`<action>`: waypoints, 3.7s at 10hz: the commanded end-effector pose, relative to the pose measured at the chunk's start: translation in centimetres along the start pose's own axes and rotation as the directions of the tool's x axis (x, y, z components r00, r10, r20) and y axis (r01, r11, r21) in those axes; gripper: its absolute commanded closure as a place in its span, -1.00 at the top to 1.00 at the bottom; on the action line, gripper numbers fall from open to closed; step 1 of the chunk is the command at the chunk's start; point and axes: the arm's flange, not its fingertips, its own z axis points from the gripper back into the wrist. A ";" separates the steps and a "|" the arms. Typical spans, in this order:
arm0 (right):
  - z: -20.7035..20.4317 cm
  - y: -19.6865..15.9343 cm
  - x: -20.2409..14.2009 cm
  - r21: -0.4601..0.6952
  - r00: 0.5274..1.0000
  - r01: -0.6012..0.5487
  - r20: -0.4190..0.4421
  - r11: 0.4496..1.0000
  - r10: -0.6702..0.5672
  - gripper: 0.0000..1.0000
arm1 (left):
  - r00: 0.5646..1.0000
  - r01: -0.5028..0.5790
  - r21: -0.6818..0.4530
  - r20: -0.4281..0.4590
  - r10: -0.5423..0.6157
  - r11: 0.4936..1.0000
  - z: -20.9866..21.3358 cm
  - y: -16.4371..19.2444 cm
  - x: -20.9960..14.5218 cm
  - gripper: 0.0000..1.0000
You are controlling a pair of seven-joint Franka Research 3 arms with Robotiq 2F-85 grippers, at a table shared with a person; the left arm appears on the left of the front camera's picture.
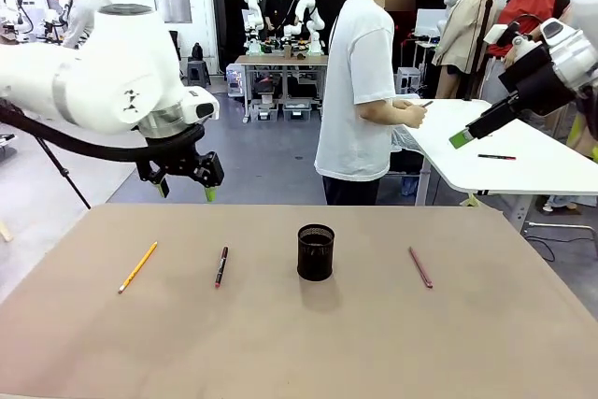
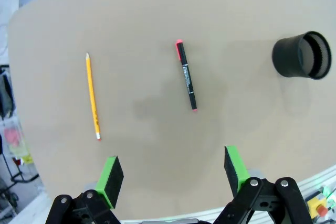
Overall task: Place the pens into the pen holder.
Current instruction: Pick up a writing instrument from the table and place it into the Pen holder.
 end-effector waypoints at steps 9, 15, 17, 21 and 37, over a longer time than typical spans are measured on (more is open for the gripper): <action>0.1 0.0 0.0 0.012 1.000 0.000 0.018 1.000 0.000 1.00 | 0.987 0.002 0.003 -0.158 -0.002 1.000 -12.9 -9.0 4.3 1.00; 0.1 0.0 0.0 0.012 1.000 0.000 0.018 1.000 0.000 1.00 | 0.986 0.004 0.017 -0.166 -0.002 1.000 -13.8 -9.1 4.1 1.00; 0.1 0.0 0.0 0.012 1.000 0.000 0.018 1.000 0.000 1.00 | 0.984 0.000 0.004 -0.177 0.000 1.000 -14.2 -9.5 3.9 1.00; 0.1 0.0 0.0 0.012 1.000 0.000 0.018 1.000 0.000 1.00 | 0.980 -0.152 -0.006 -0.129 0.150 0.988 -17.7 -8.7 6.6 1.00; 0.1 0.0 0.0 0.012 1.000 0.000 0.018 1.000 0.000 1.00 | 0.947 -0.206 0.090 -0.232 0.221 0.975 -22.8 -3.8 8.8 -1.00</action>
